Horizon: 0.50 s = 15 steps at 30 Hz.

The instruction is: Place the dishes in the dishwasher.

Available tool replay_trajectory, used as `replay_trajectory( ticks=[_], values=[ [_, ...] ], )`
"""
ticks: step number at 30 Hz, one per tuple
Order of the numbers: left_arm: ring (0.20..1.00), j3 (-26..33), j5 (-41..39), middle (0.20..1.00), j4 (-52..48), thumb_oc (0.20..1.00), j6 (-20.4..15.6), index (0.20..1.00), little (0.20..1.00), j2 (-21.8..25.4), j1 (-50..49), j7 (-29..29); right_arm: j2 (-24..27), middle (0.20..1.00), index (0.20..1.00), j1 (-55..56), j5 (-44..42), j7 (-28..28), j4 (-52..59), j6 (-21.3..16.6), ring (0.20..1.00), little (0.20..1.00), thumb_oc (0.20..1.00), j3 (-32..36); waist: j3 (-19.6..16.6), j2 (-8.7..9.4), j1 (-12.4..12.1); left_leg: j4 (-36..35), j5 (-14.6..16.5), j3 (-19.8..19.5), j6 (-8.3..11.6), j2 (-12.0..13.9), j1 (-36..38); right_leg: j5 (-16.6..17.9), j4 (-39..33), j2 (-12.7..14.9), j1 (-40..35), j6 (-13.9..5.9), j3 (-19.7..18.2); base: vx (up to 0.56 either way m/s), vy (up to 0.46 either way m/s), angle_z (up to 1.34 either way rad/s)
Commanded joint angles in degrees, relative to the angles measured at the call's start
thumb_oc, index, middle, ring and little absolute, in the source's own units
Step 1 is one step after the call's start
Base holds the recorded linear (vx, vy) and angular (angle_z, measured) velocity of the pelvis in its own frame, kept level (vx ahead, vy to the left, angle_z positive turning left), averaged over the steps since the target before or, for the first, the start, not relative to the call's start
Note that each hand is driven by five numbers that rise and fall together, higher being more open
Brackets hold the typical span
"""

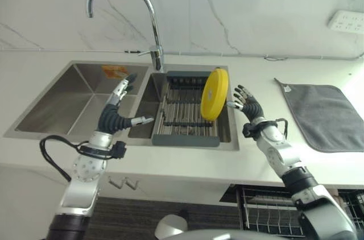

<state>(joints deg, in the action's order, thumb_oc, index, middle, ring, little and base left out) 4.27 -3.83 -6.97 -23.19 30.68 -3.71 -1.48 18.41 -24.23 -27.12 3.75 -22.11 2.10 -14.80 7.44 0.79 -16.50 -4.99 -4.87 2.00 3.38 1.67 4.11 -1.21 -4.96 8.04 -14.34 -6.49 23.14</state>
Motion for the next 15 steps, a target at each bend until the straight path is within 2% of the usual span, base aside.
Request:
replay_trajectory(
  ticks=[1,15],
  values=[
    [1.000,-3.2,-1.4,1.000,-1.6,1.000,-4.2,1.000,1.000,3.0,3.8,-0.3,0.7,1.000,1.000,-5.4,-1.7,0.8,1.5,-1.5,1.000,1.000,1.000,0.6,-2.1,-1.37,-1.8,0.0,1.6,2.1,0.73,4.3,2.3,3.1,2.1,4.1,0.7,-1.10,6.3,0.01,0.005,0.03],
    [1.000,-4.1,-2.2,1.000,-1.8,1.000,-3.8,1.000,1.000,3.8,4.7,-0.3,0.9,1.000,1.000,-8.7,0.2,0.1,-1.1,0.4,1.000,1.000,1.000,-1.0,-1.9,-1.36,-2.6,0.0,1.3,1.5,0.83,4.2,2.3,3.0,2.4,4.1,0.5,-1.09,6.9,0.00,0.003,0.04]
  ],
)
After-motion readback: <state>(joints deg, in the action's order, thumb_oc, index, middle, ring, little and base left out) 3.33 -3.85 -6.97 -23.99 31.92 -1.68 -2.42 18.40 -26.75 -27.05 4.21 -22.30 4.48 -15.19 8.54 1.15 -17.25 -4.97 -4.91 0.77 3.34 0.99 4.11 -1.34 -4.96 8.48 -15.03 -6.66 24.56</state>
